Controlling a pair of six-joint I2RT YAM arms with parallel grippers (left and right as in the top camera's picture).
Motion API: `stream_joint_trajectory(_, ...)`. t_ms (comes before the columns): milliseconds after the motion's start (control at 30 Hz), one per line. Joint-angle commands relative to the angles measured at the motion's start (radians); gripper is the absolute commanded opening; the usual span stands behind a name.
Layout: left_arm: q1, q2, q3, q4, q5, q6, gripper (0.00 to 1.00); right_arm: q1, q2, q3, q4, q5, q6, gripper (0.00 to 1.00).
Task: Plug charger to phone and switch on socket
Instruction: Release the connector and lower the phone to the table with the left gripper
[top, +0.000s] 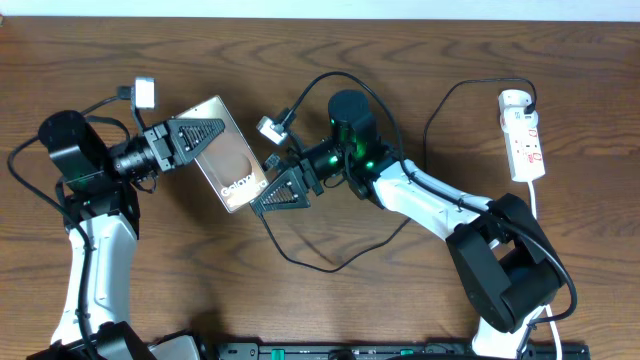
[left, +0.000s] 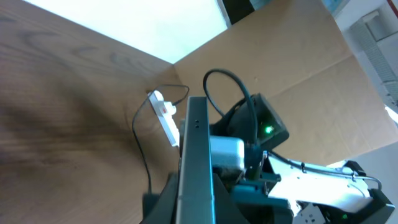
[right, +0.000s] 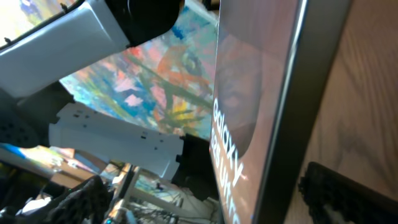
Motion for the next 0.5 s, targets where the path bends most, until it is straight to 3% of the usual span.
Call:
stream_joint_trajectory(0, 0.019, -0.002, 0.003, 0.006, 0.049, 0.017, 0.08, -0.007, -0.009, 0.021, 0.0, 0.028, -0.007, 0.99)
stream_joint_trajectory(200, 0.056, -0.002, 0.003, 0.006, 0.049, -0.008, 0.07, -0.039, -0.009, 0.021, -0.101, 0.088, -0.04, 0.99)
stream_joint_trajectory(467, 0.123, -0.002, 0.003, 0.002, 0.049, -0.029, 0.07, -0.157, -0.01, 0.021, -0.639, 0.426, -0.315, 0.99)
